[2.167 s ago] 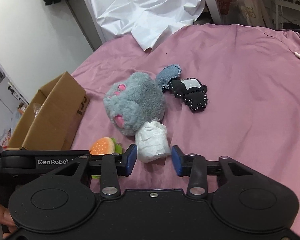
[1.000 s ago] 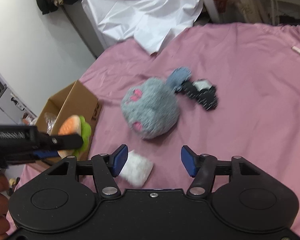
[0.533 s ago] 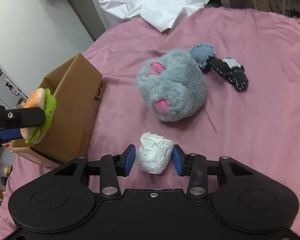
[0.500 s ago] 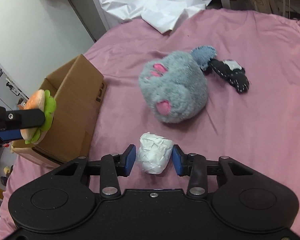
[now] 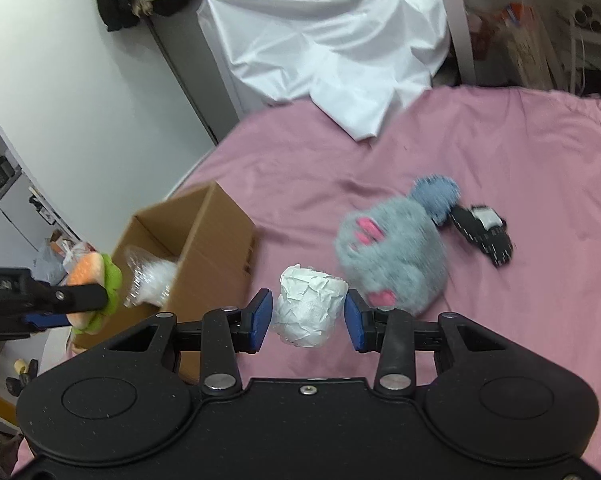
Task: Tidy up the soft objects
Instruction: 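Carry the hamburger plush with the left tool while the right tool carries the white roll into the box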
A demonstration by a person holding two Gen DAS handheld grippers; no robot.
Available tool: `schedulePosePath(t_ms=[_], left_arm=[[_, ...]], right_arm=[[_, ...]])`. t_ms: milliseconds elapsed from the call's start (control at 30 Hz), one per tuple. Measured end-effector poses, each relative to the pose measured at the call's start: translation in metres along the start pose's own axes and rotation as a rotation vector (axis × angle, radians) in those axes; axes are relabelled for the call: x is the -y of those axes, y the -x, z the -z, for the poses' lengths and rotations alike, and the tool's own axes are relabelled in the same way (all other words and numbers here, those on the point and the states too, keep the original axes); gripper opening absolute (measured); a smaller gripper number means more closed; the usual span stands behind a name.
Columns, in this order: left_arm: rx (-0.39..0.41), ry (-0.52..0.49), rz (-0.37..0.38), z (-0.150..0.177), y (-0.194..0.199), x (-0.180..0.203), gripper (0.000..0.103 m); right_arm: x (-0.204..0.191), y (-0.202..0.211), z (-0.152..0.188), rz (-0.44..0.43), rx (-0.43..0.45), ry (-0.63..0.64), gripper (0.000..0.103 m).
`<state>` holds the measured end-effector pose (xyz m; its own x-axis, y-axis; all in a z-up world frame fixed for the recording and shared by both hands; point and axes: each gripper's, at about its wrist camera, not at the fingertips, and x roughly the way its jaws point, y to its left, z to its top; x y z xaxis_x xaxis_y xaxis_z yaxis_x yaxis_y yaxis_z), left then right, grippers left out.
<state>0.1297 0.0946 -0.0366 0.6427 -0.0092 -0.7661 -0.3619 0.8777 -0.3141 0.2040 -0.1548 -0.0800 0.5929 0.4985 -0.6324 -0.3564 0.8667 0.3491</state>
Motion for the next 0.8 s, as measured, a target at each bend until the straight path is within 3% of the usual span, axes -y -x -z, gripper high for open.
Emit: schedulePosePath(t_ms=[800], left_arm=[[-0.045, -0.003, -0.039, -0.021, -0.026, -0.045, 0.036]], right_arm=[[-0.047, 0.000, -0.028, -0.031, 0.087, 0.070, 0.039]])
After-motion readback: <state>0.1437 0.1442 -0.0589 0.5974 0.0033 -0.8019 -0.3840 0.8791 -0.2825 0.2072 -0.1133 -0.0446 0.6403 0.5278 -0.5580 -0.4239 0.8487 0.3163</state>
